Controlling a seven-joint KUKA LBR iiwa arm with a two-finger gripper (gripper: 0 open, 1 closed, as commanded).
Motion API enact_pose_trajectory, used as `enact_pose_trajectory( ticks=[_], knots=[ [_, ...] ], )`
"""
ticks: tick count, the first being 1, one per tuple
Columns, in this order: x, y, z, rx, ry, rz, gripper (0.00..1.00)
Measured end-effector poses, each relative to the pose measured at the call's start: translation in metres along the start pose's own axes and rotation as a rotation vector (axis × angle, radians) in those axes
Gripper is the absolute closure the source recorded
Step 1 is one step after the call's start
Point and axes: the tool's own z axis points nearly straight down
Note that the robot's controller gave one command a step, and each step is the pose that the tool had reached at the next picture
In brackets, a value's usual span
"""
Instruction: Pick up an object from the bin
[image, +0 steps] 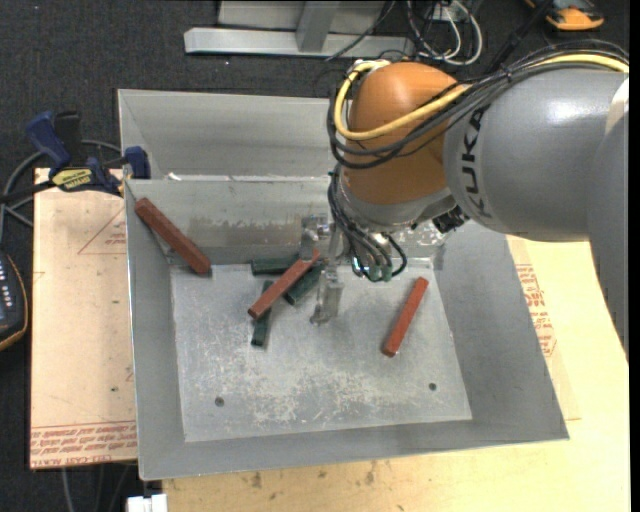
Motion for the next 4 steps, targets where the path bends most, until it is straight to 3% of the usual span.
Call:
enact_pose_trajectory(
  ticks=[1,2,3,4],
  knots=[
    [-0.048,-0.01,0.131,-0.001,-0.022,-0.352,0.0],
    [-0.046,0.014,0.104,0.001,-0.013,-0.453,0.0],
    [-0.055,0.003,0.097,0.004,-0.011,-0.865,0.0],
    [-0.06,0.021,0.129,0.007,-0.022,-1.013,0.0]
  ],
)
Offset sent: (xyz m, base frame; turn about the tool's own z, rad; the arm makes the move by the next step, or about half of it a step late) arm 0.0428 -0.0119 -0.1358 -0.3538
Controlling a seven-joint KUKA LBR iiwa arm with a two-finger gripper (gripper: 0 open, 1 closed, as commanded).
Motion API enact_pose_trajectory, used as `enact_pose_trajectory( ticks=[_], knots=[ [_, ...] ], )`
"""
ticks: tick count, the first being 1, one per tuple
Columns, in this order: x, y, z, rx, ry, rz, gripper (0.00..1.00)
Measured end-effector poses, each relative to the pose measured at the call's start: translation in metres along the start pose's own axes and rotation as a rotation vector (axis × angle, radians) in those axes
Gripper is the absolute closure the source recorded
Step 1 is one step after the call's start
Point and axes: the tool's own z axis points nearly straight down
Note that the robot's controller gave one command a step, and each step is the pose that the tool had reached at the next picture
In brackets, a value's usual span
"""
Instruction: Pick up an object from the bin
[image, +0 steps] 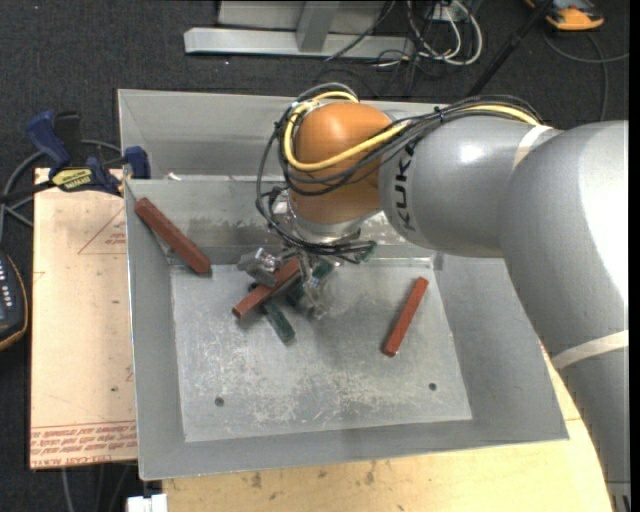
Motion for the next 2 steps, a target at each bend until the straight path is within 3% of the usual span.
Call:
enact_pose_trajectory(
  ticks=[1,2],
  knots=[
    [-0.0151,0.0221,0.0012,-0.004,0.001,-0.202,0.0],
    [-0.0142,0.0218,0.0017,-0.005,0.003,-0.202,1.0]
  ],
)
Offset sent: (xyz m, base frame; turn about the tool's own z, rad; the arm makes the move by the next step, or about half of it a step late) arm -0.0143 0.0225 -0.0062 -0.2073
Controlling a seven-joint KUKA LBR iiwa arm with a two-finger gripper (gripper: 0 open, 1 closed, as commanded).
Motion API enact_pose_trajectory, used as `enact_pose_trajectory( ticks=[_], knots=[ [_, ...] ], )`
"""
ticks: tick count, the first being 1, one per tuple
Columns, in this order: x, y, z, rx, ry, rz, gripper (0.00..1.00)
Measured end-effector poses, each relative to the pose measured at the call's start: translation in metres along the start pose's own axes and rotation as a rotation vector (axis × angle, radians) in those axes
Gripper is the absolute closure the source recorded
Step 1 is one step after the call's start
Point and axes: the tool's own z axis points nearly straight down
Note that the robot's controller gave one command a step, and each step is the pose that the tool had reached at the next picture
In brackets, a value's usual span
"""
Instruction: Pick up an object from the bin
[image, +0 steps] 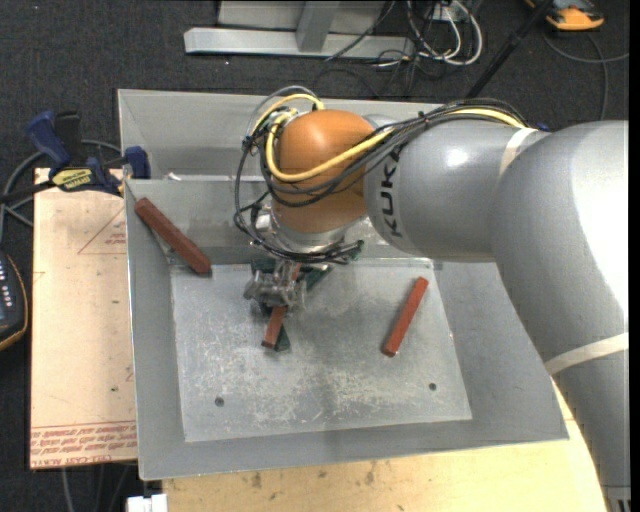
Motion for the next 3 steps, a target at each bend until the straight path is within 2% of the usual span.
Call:
enact_pose_trajectory(
  ticks=[1,2,3],
  knots=[
    [-0.002,-0.001,-0.036,-0.002,0.002,0.003,1.0],
    [-0.005,-0.003,-0.088,0.0,0.001,0.006,1.0],
    [-0.006,-0.004,-0.119,-0.002,0.002,0.01,1.0]
  ],
)
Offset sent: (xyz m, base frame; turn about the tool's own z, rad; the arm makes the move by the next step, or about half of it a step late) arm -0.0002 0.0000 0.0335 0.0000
